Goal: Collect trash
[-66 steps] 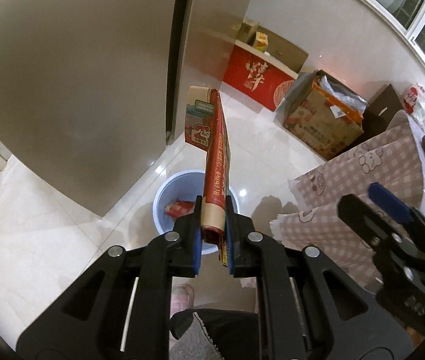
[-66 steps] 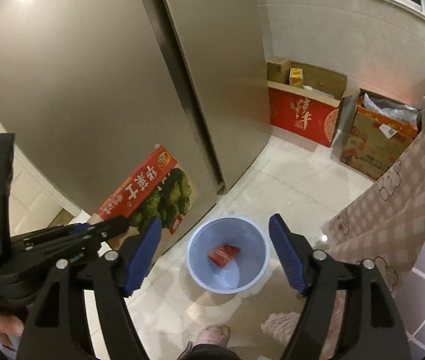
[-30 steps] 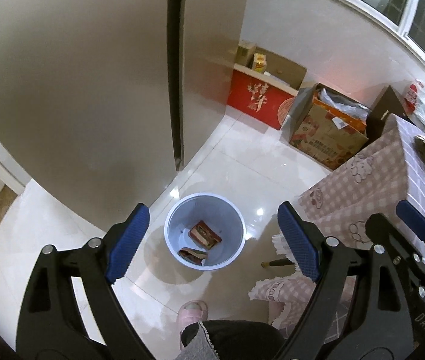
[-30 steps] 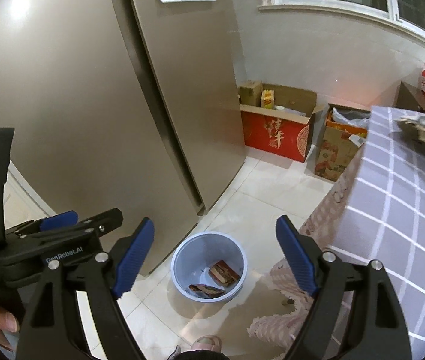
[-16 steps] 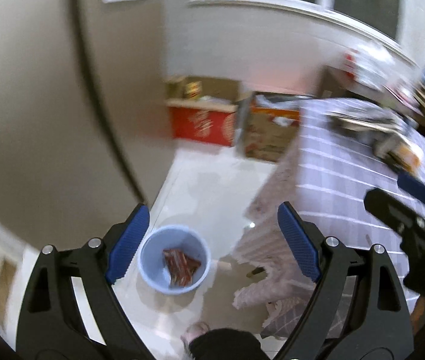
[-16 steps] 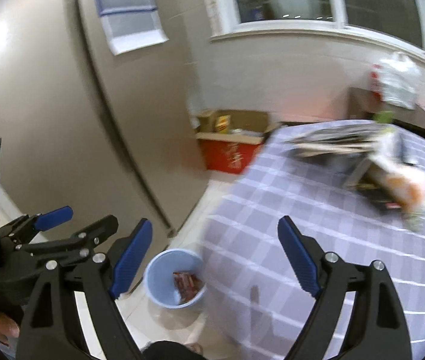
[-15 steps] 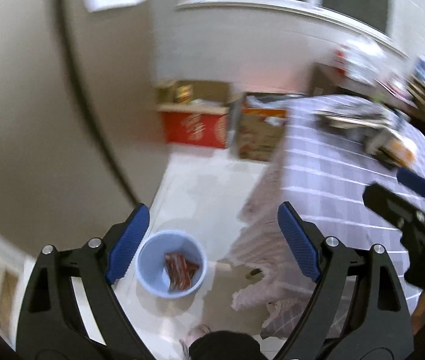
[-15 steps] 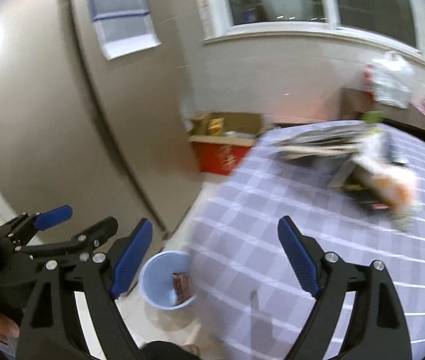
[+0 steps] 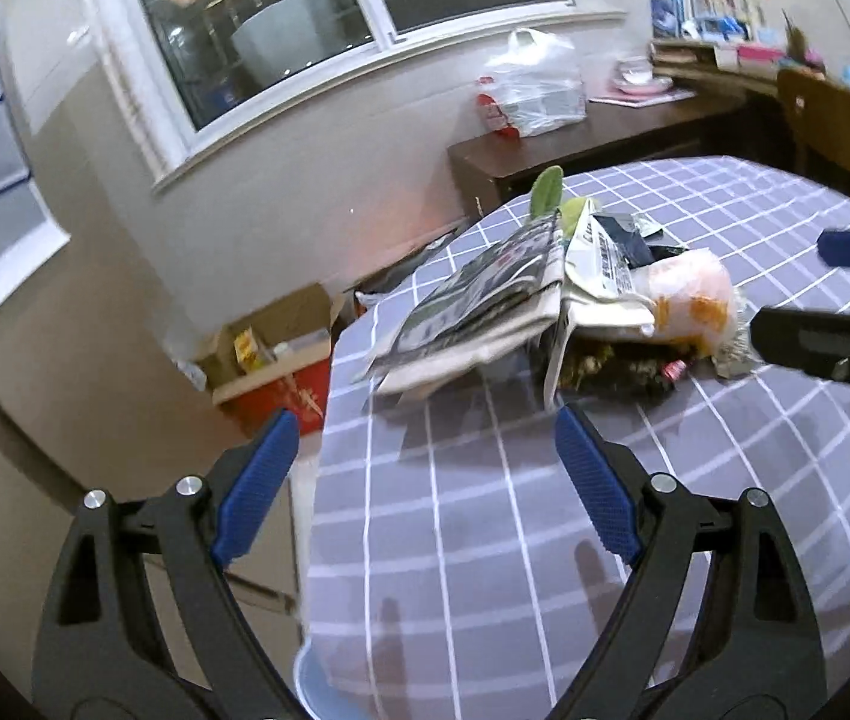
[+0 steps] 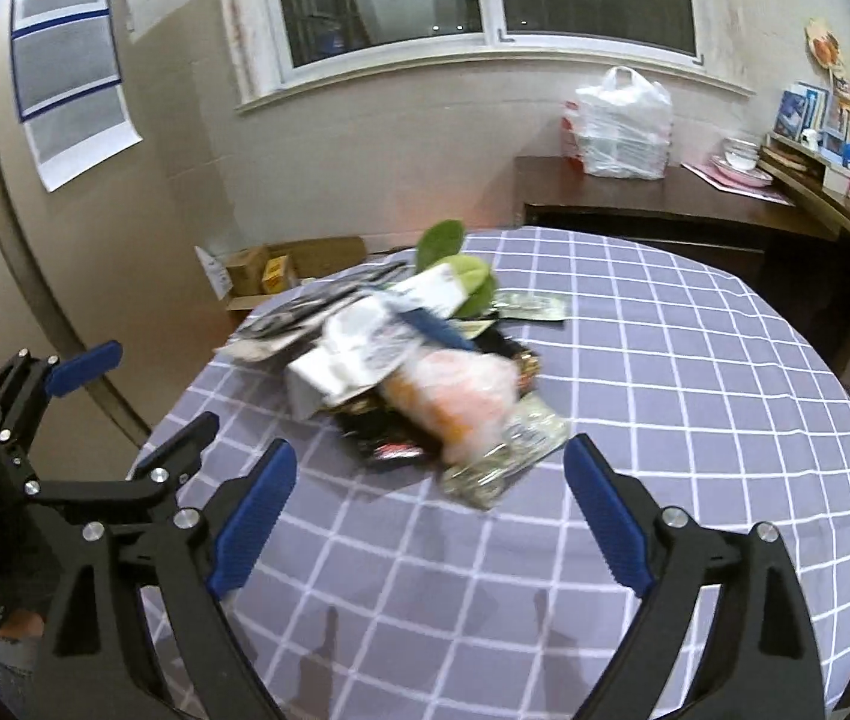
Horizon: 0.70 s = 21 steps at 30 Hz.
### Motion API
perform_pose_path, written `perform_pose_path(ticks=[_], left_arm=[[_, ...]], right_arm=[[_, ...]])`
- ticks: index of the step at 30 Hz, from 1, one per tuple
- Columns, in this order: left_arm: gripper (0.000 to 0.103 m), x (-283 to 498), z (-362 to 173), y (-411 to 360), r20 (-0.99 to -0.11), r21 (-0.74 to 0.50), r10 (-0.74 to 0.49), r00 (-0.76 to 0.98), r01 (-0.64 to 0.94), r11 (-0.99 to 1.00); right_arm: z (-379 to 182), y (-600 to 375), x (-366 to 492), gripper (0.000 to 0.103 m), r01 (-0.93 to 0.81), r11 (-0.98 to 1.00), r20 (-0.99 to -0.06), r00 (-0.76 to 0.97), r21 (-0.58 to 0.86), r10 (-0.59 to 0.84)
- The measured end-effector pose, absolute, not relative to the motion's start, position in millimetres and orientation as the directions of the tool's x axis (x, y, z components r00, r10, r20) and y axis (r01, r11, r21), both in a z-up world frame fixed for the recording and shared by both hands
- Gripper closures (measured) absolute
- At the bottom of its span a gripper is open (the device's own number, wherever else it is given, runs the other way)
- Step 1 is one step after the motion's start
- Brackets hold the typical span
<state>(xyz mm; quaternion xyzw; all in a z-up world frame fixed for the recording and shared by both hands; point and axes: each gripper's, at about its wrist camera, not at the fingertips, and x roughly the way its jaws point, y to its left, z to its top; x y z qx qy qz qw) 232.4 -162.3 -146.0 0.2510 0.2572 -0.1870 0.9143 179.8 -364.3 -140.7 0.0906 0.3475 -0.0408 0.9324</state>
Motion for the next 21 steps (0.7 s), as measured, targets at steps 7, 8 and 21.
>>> perform_pose_path(ticks=[7,8,21], left_arm=[[0.019,257,-156,-196,-0.518,0.434,-0.236,0.822,0.49,0.756],[0.02,261,-156,-198,-0.515,0.422,-0.253,0.819,0.5,0.756],[0.093,272,-145,-177,-0.55,0.175,-0.409,0.729,0.579,0.796]], right_arm=[[-151,-377,200,0.014,0.143,0.978,-0.671,0.741,0.152,-0.004],[-152,-377,202,0.014,0.144,0.977,-0.674,0.739,0.154,-0.002],[-149,-365,211,0.014,0.115,0.984,-0.678,0.735,0.138,0.009]])
